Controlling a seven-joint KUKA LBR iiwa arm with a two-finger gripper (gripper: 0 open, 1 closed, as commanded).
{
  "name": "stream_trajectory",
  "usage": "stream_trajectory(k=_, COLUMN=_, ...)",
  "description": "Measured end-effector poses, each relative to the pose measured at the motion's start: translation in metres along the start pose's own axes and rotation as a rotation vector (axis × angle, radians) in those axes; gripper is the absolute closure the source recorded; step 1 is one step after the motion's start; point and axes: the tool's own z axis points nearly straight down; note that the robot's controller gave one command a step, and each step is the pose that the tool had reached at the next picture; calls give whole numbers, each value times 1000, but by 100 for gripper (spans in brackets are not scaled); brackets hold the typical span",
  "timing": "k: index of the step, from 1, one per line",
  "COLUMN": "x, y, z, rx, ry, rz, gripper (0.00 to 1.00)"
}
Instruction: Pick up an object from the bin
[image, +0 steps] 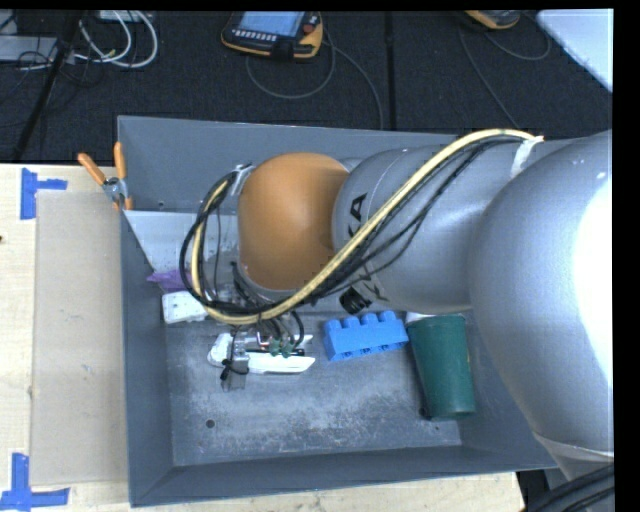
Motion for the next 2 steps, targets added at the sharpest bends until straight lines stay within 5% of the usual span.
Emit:
stream_trajectory(k=1, x=-2, y=-1, z=-5, rx=-1, ry=-7, rz=4, gripper=0)
stream_trajectory(k=2, x=-26, y=-44, z=9, rx=-3, ry=-5, rz=-1, gripper=0)
